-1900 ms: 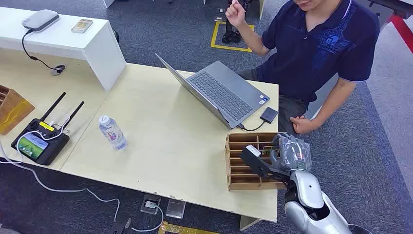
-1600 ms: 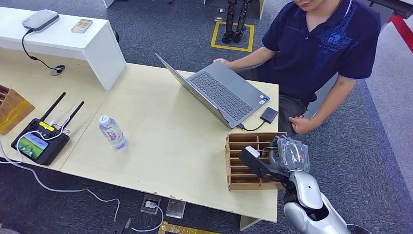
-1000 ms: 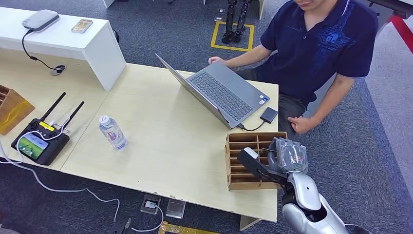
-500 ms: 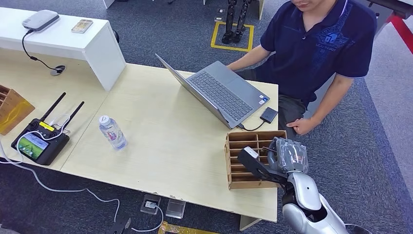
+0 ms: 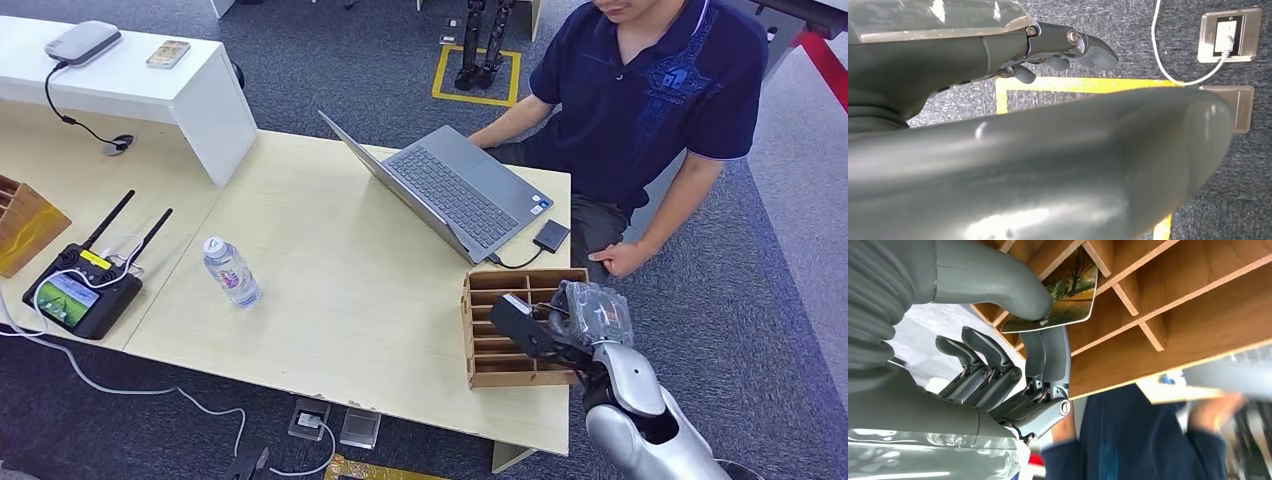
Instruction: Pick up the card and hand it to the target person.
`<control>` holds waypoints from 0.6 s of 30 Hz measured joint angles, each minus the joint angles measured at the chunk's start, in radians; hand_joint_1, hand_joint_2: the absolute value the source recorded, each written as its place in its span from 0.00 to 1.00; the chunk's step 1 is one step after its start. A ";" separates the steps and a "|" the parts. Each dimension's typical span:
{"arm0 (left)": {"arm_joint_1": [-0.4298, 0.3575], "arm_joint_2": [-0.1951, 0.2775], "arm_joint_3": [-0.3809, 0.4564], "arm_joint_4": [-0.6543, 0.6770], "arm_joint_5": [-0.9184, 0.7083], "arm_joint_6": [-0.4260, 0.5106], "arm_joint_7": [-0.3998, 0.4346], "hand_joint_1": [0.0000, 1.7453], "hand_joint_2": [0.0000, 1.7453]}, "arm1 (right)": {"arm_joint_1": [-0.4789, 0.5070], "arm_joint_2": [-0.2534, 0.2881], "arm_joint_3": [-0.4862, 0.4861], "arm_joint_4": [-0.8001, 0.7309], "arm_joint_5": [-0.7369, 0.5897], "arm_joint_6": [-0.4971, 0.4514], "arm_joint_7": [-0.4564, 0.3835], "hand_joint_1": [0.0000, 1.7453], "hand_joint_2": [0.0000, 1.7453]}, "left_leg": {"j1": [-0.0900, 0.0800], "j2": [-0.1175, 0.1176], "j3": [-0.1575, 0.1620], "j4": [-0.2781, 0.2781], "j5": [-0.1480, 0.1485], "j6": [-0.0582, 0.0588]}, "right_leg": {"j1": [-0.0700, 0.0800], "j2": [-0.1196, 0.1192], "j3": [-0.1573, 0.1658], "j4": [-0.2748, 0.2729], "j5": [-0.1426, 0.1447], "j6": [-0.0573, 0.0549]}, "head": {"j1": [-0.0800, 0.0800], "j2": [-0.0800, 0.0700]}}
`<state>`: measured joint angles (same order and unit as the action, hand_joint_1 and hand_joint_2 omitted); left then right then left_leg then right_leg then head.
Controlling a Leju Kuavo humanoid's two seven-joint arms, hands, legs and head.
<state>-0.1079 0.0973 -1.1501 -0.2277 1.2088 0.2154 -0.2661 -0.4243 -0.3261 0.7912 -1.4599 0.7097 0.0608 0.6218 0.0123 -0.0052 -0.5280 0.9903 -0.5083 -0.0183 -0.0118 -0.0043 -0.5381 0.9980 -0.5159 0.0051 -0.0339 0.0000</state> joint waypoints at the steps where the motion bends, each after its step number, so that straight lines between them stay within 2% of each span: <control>1: 0.000 0.000 0.000 0.000 0.001 -0.001 0.001 0.00 0.00 | -0.012 -0.008 0.000 -0.015 -0.025 0.035 0.016 1.00 1.00 | 0.000 0.000 0.000 0.000 0.000 0.000 | 0.000 0.000 0.000 0.000 0.000 0.000 | 0.000 0.000; 3: 0.001 0.002 0.000 0.000 0.003 -0.002 0.002 0.00 0.00 | -0.024 -0.023 0.000 -0.041 -0.054 0.071 0.036 1.00 1.00 | 0.000 0.000 0.000 0.000 0.000 0.000 | 0.000 -0.001 0.000 0.000 0.000 0.000 | 0.001 0.000; 8: 0.002 0.004 0.000 0.000 0.004 -0.003 0.002 0.00 0.00 | -0.026 -0.047 -0.001 -0.082 -0.062 0.085 0.046 1.00 1.00 | 0.000 0.000 -0.001 0.000 0.000 0.000 | 0.000 0.000 0.000 0.000 0.000 0.000 | 0.001 0.000; 15: 0.002 0.005 0.000 0.000 0.015 -0.007 0.002 0.00 0.00 | -0.053 -0.076 -0.008 -0.182 -0.006 0.072 0.056 1.00 1.00 | 0.000 0.000 -0.001 0.000 0.000 0.000 | 0.000 0.000 -0.001 0.000 0.000 0.000 | 0.000 0.000; 18: 0.002 0.004 0.000 0.000 0.015 -0.009 0.001 0.00 0.00 | -0.071 -0.079 -0.020 -0.240 0.062 0.021 0.030 1.00 1.00 | 0.000 0.000 -0.001 0.000 0.000 0.000 | 0.000 0.000 0.000 0.000 0.000 0.000 | 0.000 0.000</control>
<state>-0.1058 0.1015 -1.1501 -0.2277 1.2242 0.2065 -0.2650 -0.4954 -0.4047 0.7715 -1.7000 0.7715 0.0816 0.6518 0.0123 -0.0053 -0.5291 0.9903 -0.5081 -0.0181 -0.0117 -0.0046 -0.5384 0.9982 -0.5158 0.0051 -0.0335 0.0000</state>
